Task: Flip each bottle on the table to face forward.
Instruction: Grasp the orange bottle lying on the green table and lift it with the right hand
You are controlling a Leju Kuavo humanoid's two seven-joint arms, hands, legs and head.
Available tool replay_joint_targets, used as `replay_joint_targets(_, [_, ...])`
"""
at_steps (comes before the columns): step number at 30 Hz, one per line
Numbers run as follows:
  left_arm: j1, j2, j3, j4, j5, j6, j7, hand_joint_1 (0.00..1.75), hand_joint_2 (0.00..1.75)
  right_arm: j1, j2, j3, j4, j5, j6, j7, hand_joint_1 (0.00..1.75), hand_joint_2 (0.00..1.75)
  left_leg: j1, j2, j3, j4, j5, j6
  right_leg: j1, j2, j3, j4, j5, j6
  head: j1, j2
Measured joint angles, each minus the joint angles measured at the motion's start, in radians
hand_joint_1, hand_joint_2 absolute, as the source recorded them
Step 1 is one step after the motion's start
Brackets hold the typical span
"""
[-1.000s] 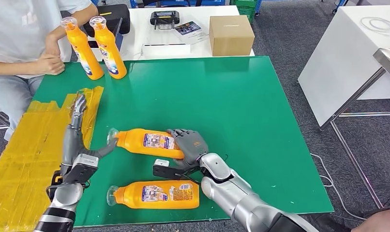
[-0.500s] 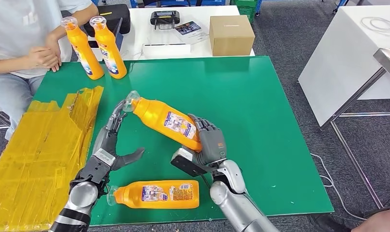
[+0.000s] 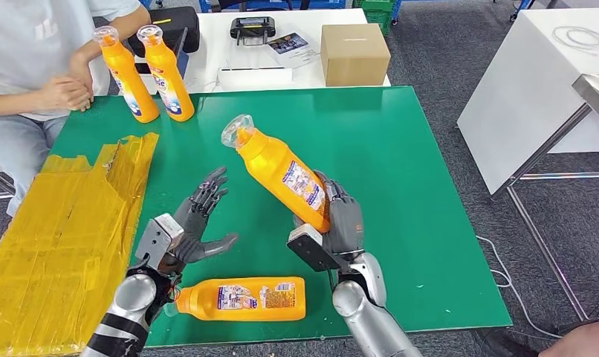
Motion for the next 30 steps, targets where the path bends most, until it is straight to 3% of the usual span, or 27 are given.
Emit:
replay_joint_targets(13, [-0.026,-0.004,0.001,0.044,0.074,-0.013,0.011,0.0,1.75,-0.002,0.027,0.001,0.004,-0.029,0.022,-0.017,1.75,1.75,0.0,0.0,0.0,0.0,0.0,0.0,0.0,0.0,0.0,0.0,0.0,0.0,0.0,0.0])
replay_joint_targets(17, [-0.03,-0.005,0.002,0.047,0.083,-0.014,0.011,0.0,1.75,-0.011,0.03,0.006,0.016,-0.034,0.081,-0.019,1.75,1.75,0.0,0.0,0.0,0.0,0.0,0.0,0.0,0.0,0.0,0.0,0.0,0.0,0.0,0.0])
replay_joint_targets(22, [-0.054,-0.01,0.0,0.059,0.095,-0.022,0.011,0.0,1.75,-0.042,0.055,0.056,0.098,-0.017,0.161,-0.023,1.75,1.75,0.0,0.0,0.0,0.0,0.0,0.0,0.001,0.0,0.0,0.0,0.0,0.0,0.0,0.0])
replay_joint_targets(30, [-0.075,-0.013,0.0,0.079,0.111,-0.031,0.014,0.0,1.75,-0.079,0.094,0.122,0.221,-0.004,0.182,-0.033,1.75,1.75,0.001,-0.001,-0.001,0.0,0.0,0.0,0.001,0.0,0.0,0.0,0.0,0.0,0.0,0.0])
